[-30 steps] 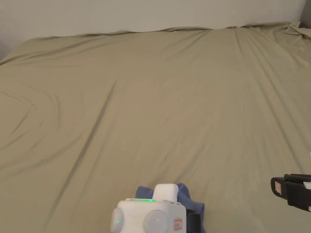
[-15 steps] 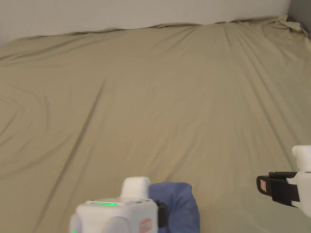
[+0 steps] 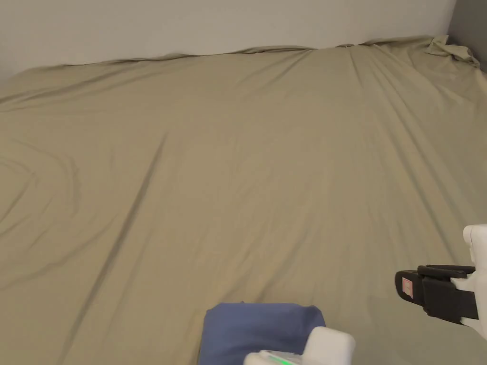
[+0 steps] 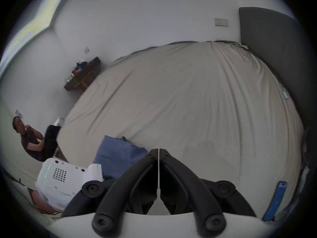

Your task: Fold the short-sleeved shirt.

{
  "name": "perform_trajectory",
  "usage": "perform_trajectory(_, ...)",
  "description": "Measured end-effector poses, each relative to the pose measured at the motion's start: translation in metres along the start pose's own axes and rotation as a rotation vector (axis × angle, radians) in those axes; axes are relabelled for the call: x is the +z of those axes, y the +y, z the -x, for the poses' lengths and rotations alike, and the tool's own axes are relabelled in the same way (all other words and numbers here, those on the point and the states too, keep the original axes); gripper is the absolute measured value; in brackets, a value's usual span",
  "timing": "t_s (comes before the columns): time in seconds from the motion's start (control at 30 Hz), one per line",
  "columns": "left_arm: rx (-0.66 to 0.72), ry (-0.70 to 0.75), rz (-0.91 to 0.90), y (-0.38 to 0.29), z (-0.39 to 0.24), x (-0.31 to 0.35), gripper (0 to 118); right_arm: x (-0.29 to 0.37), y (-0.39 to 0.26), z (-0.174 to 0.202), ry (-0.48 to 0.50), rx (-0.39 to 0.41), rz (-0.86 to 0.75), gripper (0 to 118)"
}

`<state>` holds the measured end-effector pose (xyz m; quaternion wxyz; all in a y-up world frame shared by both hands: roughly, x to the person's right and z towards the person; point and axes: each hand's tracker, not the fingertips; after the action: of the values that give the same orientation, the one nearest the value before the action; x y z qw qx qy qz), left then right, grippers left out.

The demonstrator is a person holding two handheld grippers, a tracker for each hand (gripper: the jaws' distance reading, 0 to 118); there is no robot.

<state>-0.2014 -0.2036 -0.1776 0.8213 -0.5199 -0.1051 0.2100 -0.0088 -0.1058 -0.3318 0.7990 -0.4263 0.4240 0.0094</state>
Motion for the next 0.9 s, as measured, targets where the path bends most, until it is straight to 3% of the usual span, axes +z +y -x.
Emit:
perform_trajectory(0.07, 0.082, -0.029, -0.041, -0.005, 0.026, 0.031, 9, -0.012, -0.004, -0.006, 0.113, -0.048, 0.005, 4)
perform_trajectory(0.2, 0.27, -0.027, -0.15, -0.013, 0.109, 0.097, 9, -0.077, -0.032, -0.014, 0.465, -0.226, 0.165, 4)
perform_trajectory(0.23, 0.287, -0.028, -0.181, -0.016, 0.129, 0.109, 9, -0.094, -0.043, -0.014, 0.493, -0.261, 0.2, 4)
perform_trajectory(0.33, 0.314, 0.014, -0.212, -0.018, 0.171, 0.131, 9, -0.138, -0.071, -0.02, 0.464, -0.299, 0.304, 4)
perform_trajectory(0.4, 0.343, -0.008, -0.25, -0.018, 0.191, 0.133, 9, -0.158, -0.086, -0.028, 0.441, -0.367, 0.378, 4)
perform_trajectory(0.5, 0.388, -0.061, -0.244, -0.015, 0.208, 0.125, 9, -0.175, -0.103, -0.04, 0.32, -0.426, 0.429, 4)
perform_trajectory(0.57, 0.383, -0.066, -0.233, -0.013, 0.212, 0.118, 9, -0.178, -0.107, -0.048, 0.386, -0.504, 0.404, 4)
perform_trajectory(0.67, 0.369, -0.075, -0.194, -0.01, 0.213, 0.107, 11, -0.178, -0.106, -0.048, 0.381, -0.463, 0.401, 4)
perform_trajectory(0.7, 0.366, -0.079, -0.19, -0.01, 0.214, 0.102, 17, -0.176, -0.107, -0.047, 0.381, -0.457, 0.399, 4)
perform_trajectory(0.73, 0.371, -0.093, -0.18, -0.011, 0.21, 0.096, 36, -0.177, -0.106, -0.048, 0.382, -0.454, 0.4, 4)
perform_trajectory(0.77, 0.373, -0.132, -0.162, -0.011, 0.21, 0.089, 86, -0.178, -0.105, -0.048, 0.383, -0.455, 0.402, 4)
perform_trajectory(0.8, 0.358, -0.181, -0.117, -0.011, 0.209, 0.08, 116, -0.178, -0.104, -0.048, 0.384, -0.453, 0.405, 4)
perform_trajectory(0.9, 0.396, -0.267, -0.119, -0.019, 0.211, 0.056, 118, -0.178, -0.104, -0.048, 0.385, -0.438, 0.408, 4)
